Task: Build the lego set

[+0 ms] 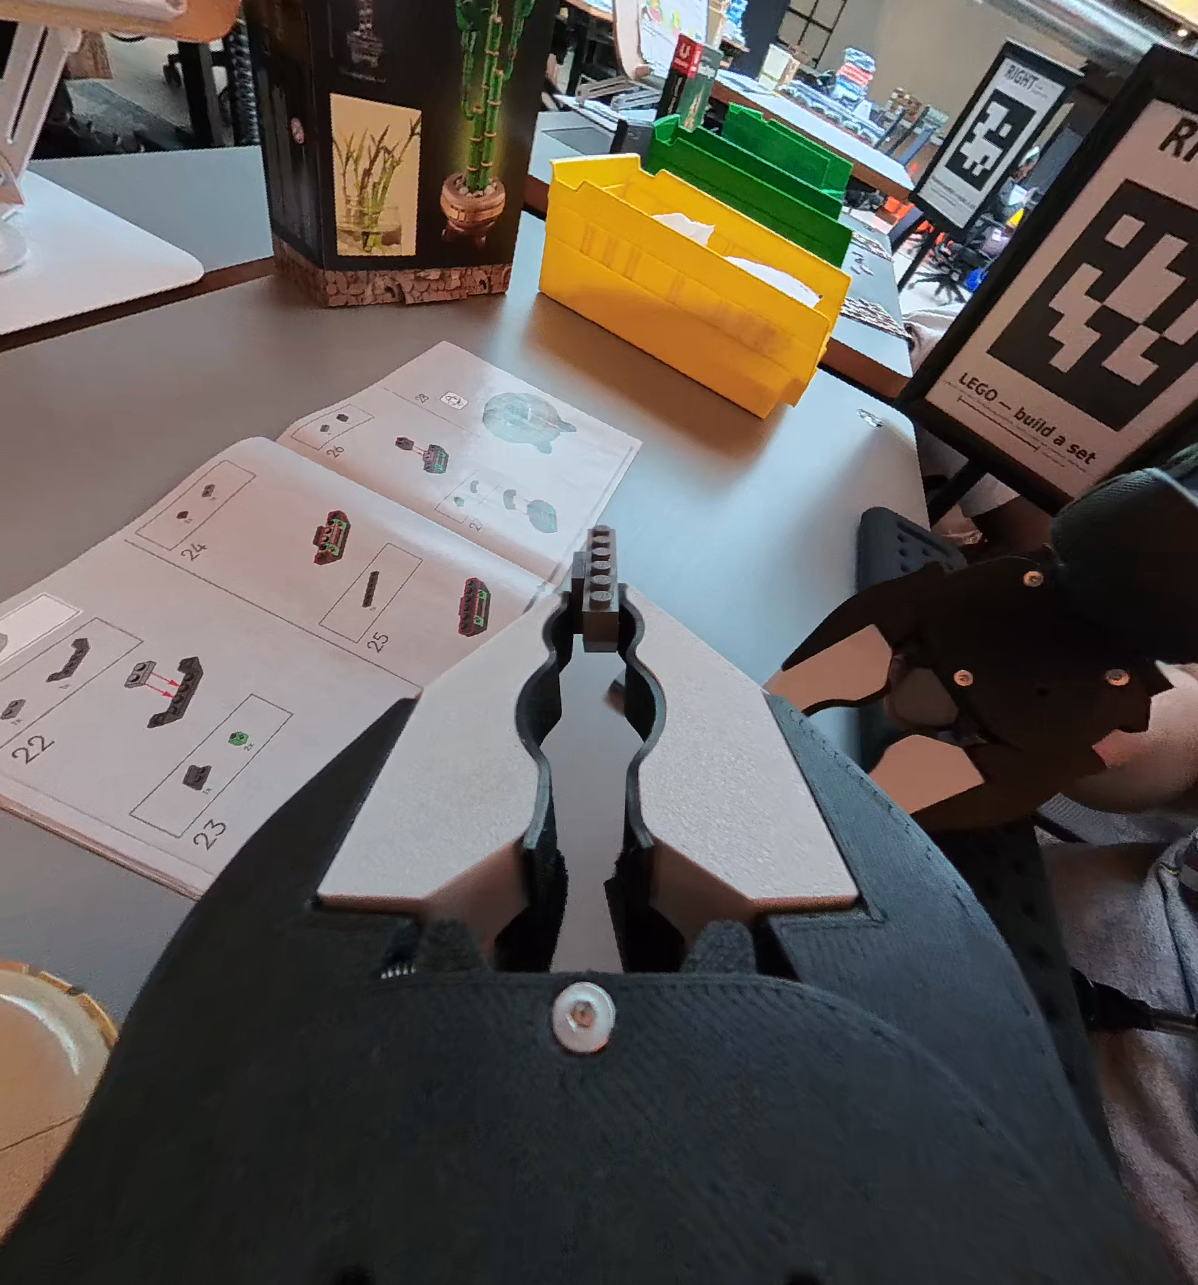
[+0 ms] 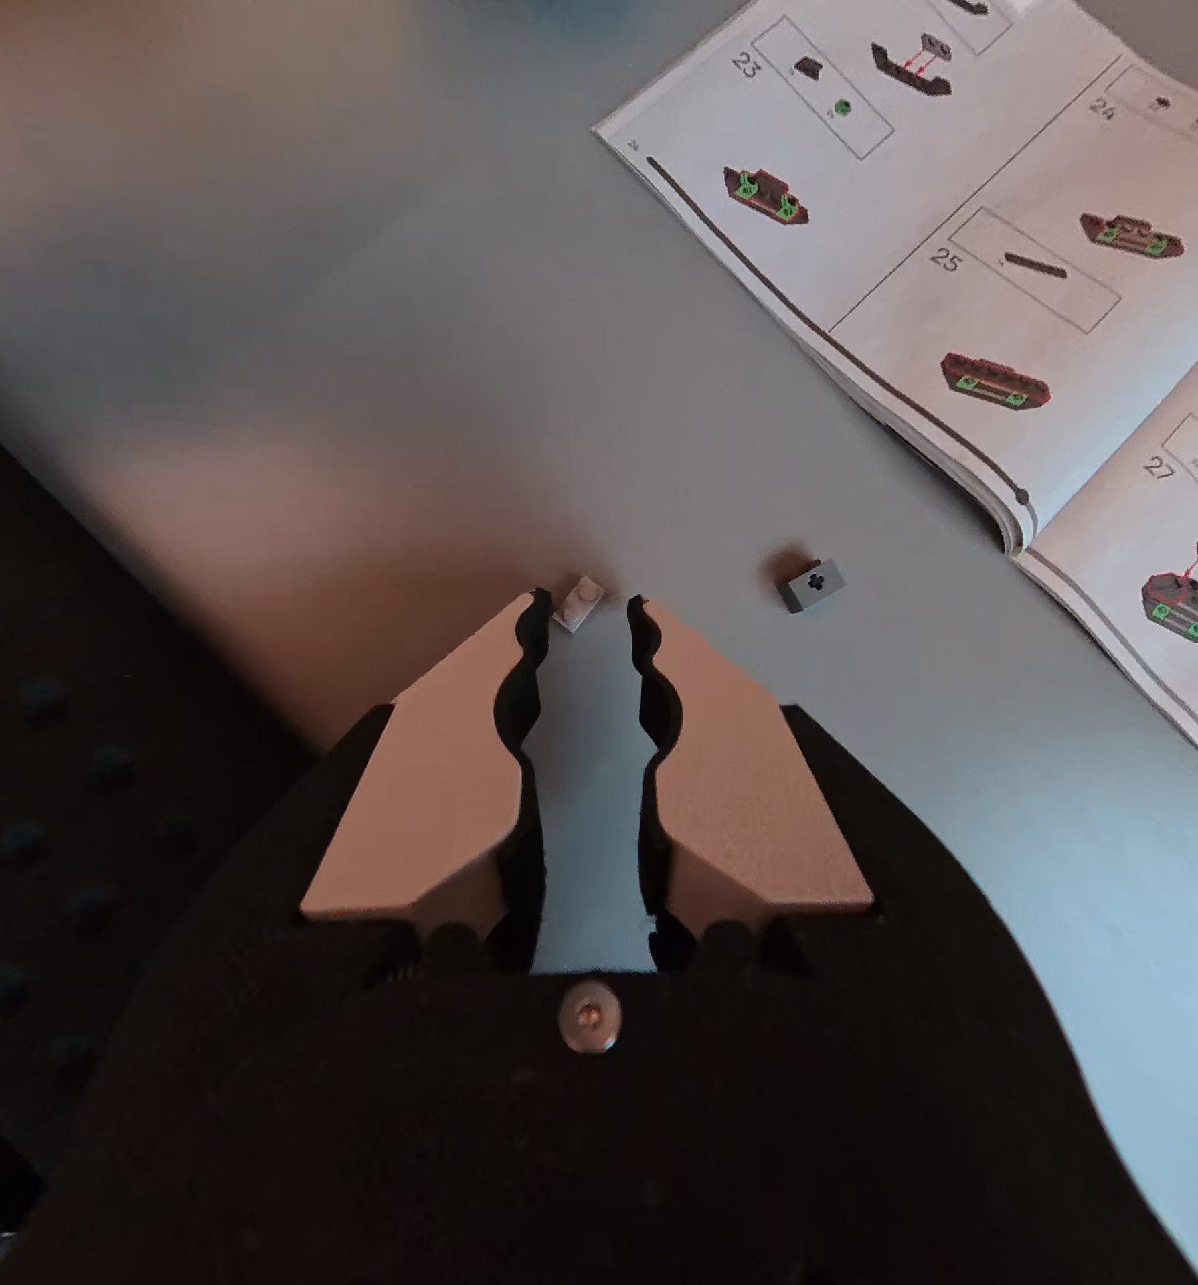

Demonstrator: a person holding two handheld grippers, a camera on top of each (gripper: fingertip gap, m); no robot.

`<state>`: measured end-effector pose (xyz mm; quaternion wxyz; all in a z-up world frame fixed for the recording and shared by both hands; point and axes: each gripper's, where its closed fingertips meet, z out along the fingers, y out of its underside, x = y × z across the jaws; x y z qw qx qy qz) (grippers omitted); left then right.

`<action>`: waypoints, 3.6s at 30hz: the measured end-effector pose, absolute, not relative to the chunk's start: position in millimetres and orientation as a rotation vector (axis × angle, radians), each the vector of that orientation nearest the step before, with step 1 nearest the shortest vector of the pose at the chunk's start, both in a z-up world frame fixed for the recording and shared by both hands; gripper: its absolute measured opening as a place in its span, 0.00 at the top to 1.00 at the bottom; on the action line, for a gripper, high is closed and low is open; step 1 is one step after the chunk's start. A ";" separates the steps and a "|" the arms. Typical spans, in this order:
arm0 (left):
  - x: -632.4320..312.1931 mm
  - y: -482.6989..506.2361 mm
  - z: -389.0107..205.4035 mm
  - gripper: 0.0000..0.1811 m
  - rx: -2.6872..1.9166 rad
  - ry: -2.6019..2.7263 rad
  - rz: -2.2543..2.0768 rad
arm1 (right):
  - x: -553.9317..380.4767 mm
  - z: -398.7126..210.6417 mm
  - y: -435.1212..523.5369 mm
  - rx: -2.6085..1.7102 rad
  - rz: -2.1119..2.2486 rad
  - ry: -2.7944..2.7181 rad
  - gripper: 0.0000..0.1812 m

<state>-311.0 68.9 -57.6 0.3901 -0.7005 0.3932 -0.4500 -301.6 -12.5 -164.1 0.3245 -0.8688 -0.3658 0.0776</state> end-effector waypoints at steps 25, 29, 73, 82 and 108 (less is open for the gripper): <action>-304.1 58.2 -57.6 0.95 -1.768 1.044 -1.198 | -230.6 -60.6 52.0 -2.037 0.516 -0.981 0.97; -298.9 48.6 -47.6 0.95 -1.687 1.072 -1.253 | -272.7 13.4 48.8 -1.850 0.869 -1.157 0.97; -285.6 12.2 -20.8 0.95 -1.356 1.250 -1.145 | -302.0 -4.0 14.5 -1.732 0.624 -1.798 0.96; -284.9 8.9 -18.3 0.95 -1.325 1.261 -1.124 | -303.9 -1.2 12.7 -1.700 0.640 -1.795 0.96; -289.0 11.4 -12.0 0.95 -1.311 1.232 -1.109 | -308.6 2.1 12.5 -1.643 0.647 -1.793 0.93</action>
